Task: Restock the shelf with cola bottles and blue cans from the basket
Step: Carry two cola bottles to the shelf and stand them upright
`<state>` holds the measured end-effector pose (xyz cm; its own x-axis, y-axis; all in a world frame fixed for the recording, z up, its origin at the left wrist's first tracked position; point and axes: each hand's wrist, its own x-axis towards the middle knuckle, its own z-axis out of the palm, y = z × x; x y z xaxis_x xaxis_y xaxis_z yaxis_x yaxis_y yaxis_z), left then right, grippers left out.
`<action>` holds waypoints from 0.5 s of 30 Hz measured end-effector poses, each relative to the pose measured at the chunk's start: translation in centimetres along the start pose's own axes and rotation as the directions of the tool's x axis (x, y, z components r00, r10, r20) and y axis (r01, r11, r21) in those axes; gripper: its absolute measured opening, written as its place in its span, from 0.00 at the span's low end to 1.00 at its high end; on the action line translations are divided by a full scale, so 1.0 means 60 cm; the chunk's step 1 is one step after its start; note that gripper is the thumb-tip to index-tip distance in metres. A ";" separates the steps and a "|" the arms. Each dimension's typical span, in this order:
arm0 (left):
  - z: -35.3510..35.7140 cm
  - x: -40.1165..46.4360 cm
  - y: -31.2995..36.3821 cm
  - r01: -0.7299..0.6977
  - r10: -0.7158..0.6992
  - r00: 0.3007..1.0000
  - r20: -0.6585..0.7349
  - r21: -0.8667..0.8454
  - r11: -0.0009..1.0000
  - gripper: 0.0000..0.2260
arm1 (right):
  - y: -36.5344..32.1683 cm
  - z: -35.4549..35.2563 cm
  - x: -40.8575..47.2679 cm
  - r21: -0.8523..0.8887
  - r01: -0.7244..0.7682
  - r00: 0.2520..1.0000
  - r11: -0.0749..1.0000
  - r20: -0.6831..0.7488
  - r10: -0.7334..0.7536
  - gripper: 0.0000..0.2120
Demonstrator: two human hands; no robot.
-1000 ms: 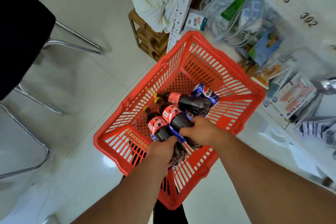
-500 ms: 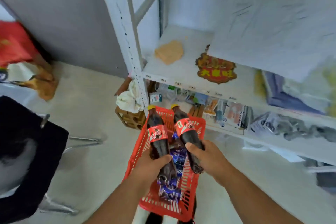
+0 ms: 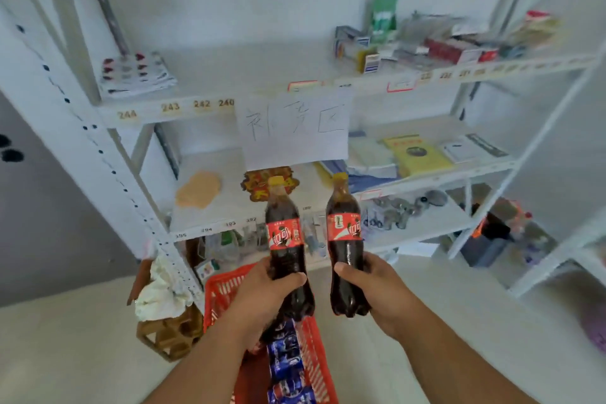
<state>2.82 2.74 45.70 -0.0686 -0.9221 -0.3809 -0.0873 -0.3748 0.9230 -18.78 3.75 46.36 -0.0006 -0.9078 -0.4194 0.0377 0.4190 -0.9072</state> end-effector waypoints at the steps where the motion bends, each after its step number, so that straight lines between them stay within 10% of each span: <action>1: 0.014 0.000 0.012 -0.018 0.018 1.000 0.024 0.007 1.000 0.18 | -0.004 -0.016 -0.014 -0.005 0.027 1.000 1.000 -0.011 -0.027 0.12; 15: 0.361 -0.032 0.137 -0.333 0.221 0.876 0.428 0.205 0.920 0.15 | -0.036 -0.305 -0.235 -0.065 0.230 0.835 0.971 -0.500 -0.231 0.08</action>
<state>-19.27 3.52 52.84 -0.5045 -0.8497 -0.1530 -0.2615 -0.0186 0.9650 -37.15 15.92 53.61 -0.5085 -0.8466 -0.1572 -0.0287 0.1992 -0.9795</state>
